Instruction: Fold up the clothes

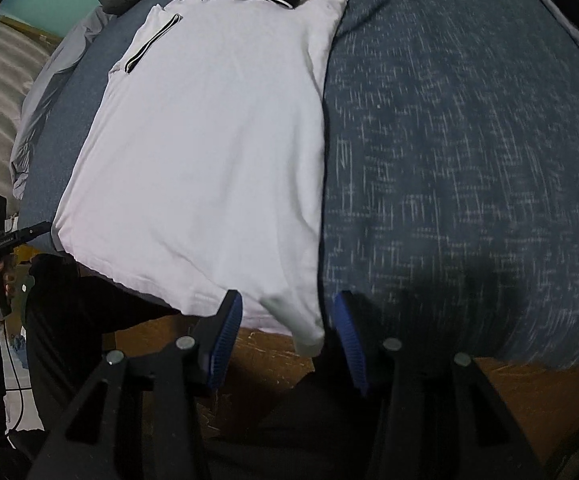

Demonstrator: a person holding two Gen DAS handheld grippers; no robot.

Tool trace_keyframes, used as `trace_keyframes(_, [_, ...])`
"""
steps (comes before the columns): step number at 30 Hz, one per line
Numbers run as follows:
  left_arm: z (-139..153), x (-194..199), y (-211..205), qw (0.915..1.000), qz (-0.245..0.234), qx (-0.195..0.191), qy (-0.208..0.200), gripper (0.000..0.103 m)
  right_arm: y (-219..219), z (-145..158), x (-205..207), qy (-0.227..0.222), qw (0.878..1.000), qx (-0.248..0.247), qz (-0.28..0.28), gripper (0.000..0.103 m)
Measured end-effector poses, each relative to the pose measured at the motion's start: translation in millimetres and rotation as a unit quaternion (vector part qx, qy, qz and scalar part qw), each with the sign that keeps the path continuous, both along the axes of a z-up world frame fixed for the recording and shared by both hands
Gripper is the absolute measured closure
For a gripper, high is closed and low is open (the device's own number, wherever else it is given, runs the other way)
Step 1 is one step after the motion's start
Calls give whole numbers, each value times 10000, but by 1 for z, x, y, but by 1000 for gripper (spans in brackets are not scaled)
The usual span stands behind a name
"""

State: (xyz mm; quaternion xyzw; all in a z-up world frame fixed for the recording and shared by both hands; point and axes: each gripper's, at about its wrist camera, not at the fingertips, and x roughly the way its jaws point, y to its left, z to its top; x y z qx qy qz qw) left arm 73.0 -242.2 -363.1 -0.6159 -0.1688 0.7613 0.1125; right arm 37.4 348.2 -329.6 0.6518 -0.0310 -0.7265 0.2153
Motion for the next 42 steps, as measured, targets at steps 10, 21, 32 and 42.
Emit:
trace_keyframes(10, [-16,8,0,9999,-55,24,-90,63,0,-11,2,-222,9997,2,-138,54])
trace_keyframes(21, [-19,10,13,9995,-325,-17,5,67,-4,-21,4,-275,9994,20,-225,54])
trace_keyframes(32, [-20,8,16,9992,-383,60,34,98,-8,-22,16,-258,9996,-5,-125,84])
trace_keyframes(42, [17,19,15,9980,-566,134,262,100,9,26,24,200,9982,-537,-177,100])
